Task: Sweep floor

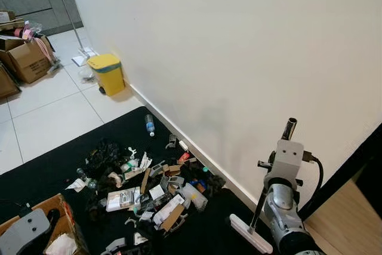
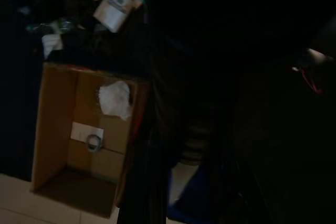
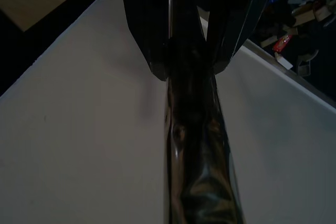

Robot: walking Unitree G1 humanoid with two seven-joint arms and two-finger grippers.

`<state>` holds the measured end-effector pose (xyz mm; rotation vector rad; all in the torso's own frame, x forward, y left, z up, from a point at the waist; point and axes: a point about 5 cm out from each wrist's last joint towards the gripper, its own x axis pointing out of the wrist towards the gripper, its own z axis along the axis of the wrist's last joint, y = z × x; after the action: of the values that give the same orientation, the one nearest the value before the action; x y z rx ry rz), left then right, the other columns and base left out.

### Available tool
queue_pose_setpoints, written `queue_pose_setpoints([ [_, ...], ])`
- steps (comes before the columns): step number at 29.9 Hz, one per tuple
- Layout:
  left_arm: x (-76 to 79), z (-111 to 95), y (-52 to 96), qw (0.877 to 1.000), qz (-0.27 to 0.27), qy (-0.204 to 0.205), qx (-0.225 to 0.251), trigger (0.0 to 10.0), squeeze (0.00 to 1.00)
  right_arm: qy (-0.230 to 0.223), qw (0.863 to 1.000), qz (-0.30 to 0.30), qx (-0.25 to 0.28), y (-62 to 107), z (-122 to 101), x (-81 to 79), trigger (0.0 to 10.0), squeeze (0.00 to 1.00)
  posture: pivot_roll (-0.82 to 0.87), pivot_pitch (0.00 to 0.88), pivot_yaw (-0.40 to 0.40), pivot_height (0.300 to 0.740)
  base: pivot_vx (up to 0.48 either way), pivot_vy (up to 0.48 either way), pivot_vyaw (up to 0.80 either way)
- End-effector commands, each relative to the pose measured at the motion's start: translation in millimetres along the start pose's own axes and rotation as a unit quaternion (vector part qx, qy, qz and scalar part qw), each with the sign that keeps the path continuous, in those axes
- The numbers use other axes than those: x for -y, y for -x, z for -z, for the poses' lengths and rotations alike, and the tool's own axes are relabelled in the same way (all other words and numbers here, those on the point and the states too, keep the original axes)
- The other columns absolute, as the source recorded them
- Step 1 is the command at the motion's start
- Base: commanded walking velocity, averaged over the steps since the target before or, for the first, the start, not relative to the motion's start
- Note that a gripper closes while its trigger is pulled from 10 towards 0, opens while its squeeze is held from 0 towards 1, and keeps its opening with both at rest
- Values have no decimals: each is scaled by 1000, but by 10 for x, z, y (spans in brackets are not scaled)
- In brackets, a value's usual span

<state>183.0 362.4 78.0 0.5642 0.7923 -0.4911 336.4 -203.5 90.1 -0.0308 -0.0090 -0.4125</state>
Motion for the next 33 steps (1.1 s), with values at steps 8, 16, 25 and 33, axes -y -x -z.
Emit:
queue_pose_setpoints([
  [8, 125, -144, -387, 992, -78, 50, 85, 10000, 0, -6, 1000, 1, 21, -26, -73, 16, 10000, 0, 136, 165, 28, 740, 0, 0, 0],
  [16, 339, -248, -495, 989, -23, 71, 129, 10000, 0, -1, 1000, 6, 22, -31, -67, 74, 10000, 0, 134, 166, 24, 740, 0, 0, 0],
  [25, 498, -794, -516, 951, 22, 124, 283, 10000, 0, -4, 1000, 2, 23, -40, -89, 31, 10000, 0, 130, 164, 24, 740, 0, 0, 0],
  [33, 536, -1136, -581, 948, -12, 42, 316, 10000, 0, -4, 1000, -2, 20, -33, -78, 4, 10000, 0, 132, 160, 26, 740, 0, 0, 0],
])
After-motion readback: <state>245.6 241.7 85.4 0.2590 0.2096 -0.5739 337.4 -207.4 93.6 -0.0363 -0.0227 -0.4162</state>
